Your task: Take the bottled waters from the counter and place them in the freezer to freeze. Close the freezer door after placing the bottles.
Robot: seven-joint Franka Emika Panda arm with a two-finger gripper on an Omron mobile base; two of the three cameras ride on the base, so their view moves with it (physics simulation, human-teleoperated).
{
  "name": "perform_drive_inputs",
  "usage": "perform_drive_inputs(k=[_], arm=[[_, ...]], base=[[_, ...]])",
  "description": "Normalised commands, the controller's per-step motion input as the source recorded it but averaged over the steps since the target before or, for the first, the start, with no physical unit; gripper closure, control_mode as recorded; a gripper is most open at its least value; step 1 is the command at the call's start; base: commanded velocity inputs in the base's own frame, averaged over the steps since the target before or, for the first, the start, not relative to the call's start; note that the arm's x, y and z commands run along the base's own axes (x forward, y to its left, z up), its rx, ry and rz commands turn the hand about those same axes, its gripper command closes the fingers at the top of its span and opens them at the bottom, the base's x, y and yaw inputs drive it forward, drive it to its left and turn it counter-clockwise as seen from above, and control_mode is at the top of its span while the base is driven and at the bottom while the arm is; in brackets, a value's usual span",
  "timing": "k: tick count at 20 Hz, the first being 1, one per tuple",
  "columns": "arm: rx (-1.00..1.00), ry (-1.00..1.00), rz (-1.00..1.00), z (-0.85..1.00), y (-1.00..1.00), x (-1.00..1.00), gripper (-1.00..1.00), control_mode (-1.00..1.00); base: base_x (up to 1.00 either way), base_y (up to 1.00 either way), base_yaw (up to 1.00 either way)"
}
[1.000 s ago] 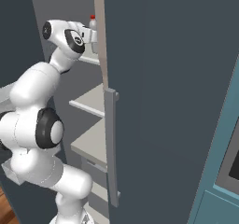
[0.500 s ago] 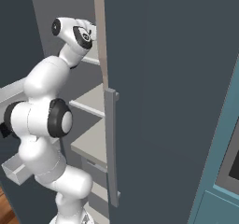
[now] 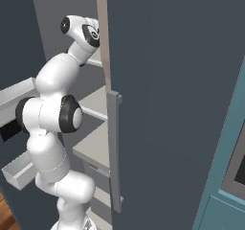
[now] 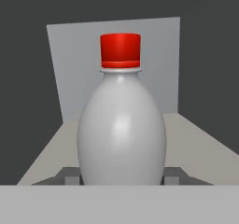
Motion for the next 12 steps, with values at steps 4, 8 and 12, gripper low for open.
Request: perform_drive_inputs(k=[4,8,12], arm=[[0.0,0.0,0.0,-0.32,-0.25,0.4,1.0,-1.0],[0.0,0.0,0.0,-0.31,-0.22,0.38,1.0,-1.0],[0.0,0.0,0.0,-0.33,-0.22,0.33,1.0,-1.0]], base=[[0.0,0.0,0.0],[0.0,0.0,0.0],[0.0,0.0,0.0]])
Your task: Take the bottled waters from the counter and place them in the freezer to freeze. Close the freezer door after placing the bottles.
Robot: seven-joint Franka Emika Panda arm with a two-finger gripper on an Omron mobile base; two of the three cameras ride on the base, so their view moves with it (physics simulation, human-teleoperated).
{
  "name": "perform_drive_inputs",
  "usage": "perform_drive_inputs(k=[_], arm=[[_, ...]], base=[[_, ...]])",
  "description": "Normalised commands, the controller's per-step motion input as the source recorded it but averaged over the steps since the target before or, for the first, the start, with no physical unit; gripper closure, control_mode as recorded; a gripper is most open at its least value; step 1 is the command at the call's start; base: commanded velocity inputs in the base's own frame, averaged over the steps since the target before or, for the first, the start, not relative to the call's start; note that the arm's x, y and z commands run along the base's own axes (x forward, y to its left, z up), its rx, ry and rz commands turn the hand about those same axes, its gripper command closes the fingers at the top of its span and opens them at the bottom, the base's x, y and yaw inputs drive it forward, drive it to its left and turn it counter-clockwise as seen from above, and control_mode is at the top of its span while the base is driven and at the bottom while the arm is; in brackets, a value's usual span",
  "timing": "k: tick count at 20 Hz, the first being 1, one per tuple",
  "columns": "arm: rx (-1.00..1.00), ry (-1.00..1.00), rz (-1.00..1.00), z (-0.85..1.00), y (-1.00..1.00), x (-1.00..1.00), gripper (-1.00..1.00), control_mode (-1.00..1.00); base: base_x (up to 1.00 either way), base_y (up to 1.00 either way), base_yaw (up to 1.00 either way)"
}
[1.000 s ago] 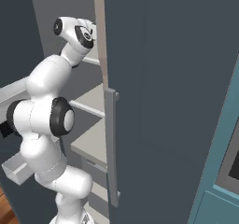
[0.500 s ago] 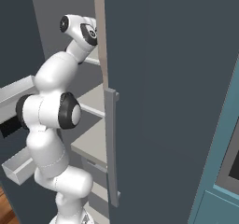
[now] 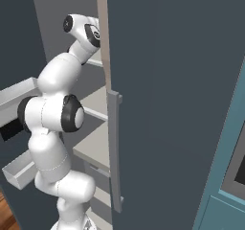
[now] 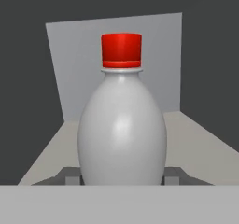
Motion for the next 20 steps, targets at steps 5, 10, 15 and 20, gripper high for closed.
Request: perform_drive_inputs(k=[5,10,15,20], arm=[[0.0,-0.08,0.0,-0.34,-0.02,0.05,1.0,-1.0],[0.0,-0.09,0.0,-0.13,0.0,0.01,1.0,-1.0],[0.0,0.0,0.0,-0.01,0.0,0.0,1.0,-1.0],[0.0,0.0,0.0,-0.01,0.0,0.0,-1.0,-1.0]], base=[[0.0,0.0,0.0],[0.0,0.0,0.0],[0.0,0.0,0.0],[0.0,0.0,0.0]])
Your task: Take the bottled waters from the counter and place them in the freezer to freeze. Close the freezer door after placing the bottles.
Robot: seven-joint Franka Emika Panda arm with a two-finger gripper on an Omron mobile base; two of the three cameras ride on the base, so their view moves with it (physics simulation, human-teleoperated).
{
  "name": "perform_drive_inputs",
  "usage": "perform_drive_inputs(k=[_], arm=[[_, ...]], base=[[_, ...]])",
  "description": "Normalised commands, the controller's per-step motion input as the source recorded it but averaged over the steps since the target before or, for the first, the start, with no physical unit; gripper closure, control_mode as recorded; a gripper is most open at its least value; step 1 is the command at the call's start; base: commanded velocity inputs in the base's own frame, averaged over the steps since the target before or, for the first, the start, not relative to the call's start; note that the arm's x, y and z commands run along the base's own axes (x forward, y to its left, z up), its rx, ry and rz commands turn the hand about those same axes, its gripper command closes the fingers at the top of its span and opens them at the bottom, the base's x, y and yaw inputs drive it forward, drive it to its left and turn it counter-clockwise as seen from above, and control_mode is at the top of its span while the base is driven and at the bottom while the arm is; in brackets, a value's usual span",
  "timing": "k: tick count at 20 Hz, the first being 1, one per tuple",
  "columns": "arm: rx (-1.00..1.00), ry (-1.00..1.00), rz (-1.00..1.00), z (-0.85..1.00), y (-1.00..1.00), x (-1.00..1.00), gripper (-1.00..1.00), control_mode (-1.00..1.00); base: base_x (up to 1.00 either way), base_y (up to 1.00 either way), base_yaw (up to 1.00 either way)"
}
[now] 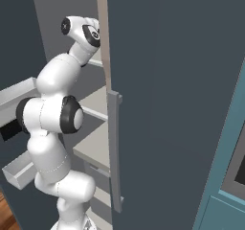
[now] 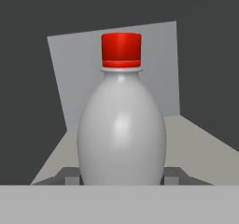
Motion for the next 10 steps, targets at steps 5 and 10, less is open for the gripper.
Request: perform_drive_inputs(k=[5,10], arm=[[0.0,0.0,0.0,0.0,0.0,0.0,-1.0,-1.0],[0.0,0.0,0.0,0.0,0.0,0.0,-1.0,-1.0]], base=[[0.0,0.0,0.0],[0.0,0.0,0.0]])
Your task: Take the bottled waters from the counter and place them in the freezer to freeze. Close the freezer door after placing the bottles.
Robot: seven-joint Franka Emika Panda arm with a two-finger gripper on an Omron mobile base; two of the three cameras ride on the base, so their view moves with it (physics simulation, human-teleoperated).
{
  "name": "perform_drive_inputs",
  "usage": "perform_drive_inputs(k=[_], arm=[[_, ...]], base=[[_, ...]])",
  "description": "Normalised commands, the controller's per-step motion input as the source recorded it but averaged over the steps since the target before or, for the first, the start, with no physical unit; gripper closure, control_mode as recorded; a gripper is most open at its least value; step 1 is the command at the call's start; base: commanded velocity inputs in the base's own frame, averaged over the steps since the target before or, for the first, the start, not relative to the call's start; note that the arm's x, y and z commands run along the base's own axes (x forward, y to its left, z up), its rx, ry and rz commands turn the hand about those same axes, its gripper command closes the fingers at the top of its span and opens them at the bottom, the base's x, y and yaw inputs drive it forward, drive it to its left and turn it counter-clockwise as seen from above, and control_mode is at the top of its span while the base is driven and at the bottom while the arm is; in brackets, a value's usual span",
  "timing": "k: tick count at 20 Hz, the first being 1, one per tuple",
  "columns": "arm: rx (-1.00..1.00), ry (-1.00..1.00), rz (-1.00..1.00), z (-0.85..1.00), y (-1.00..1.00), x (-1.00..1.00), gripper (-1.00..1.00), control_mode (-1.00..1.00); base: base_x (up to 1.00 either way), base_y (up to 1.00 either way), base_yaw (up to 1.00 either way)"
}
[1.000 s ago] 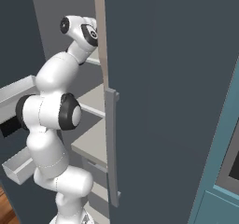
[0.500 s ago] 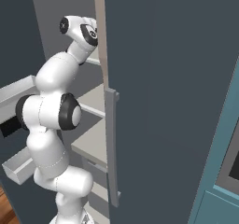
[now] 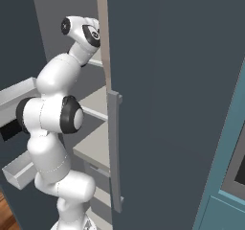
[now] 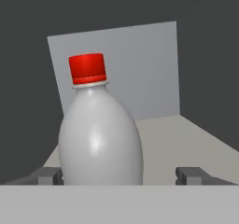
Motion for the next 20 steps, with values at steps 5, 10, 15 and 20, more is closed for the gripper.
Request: perform_drive_inputs(k=[5,10,15,20], arm=[[0.0,0.0,0.0,0.0,0.0,0.0,-1.0,-1.0],[0.0,0.0,0.0,0.0,0.0,-0.01,-1.0,-1.0],[0.0,-0.03,0.0,0.0,0.0,-0.35,-1.0,-1.0],[0.0,-0.06,0.04,0.04,0.0,-0.6,-1.0,-1.0]], base=[[0.0,0.0,0.0],[0.0,0.0,0.0],[0.0,0.0,0.0],[0.0,0.0,0.0]])
